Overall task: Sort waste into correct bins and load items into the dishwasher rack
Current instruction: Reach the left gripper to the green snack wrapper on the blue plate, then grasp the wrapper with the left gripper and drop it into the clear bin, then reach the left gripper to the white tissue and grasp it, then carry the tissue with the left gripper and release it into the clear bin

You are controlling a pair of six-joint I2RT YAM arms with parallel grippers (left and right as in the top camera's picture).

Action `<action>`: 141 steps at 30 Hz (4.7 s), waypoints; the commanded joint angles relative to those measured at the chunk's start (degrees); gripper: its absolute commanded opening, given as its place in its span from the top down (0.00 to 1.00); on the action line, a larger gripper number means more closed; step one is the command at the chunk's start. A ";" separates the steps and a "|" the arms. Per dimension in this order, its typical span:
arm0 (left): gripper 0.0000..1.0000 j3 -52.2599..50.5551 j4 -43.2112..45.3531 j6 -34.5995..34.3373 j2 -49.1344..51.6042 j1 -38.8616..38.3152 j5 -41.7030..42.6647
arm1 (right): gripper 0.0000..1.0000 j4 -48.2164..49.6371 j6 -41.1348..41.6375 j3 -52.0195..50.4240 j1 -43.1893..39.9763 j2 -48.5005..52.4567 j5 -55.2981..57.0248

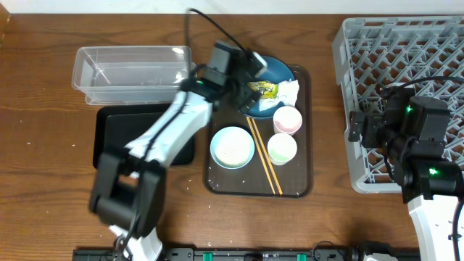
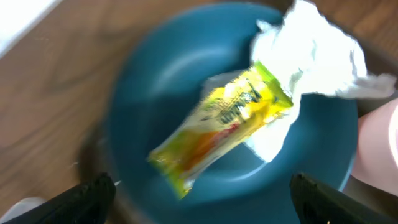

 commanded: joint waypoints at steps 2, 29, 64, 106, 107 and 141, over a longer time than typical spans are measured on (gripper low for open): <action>0.07 0.81 3.76 2.80 4.39 -1.44 0.20 | 0.01 -0.07 0.83 1.29 0.48 -0.28 -0.44; 0.93 0.81 11.02 2.27 10.86 -1.99 -0.02 | 0.01 -0.07 0.83 1.29 0.48 -0.31 -0.44; 0.45 0.48 4.20 -12.35 -6.23 19.30 11.98 | 0.01 0.00 0.83 1.29 0.48 -0.31 -0.44; 0.94 0.48 23.45 -3.93 16.83 -1.95 13.51 | 0.01 -0.15 0.85 1.29 0.48 -0.31 -0.46; 0.94 0.48 23.17 -3.93 16.28 -1.84 13.49 | 0.01 -0.15 0.85 1.29 0.48 -0.31 -0.46; 0.75 -0.28 -4.50 -8.02 -5.77 31.56 5.46 | 0.01 0.00 0.85 1.29 0.48 -0.28 -0.46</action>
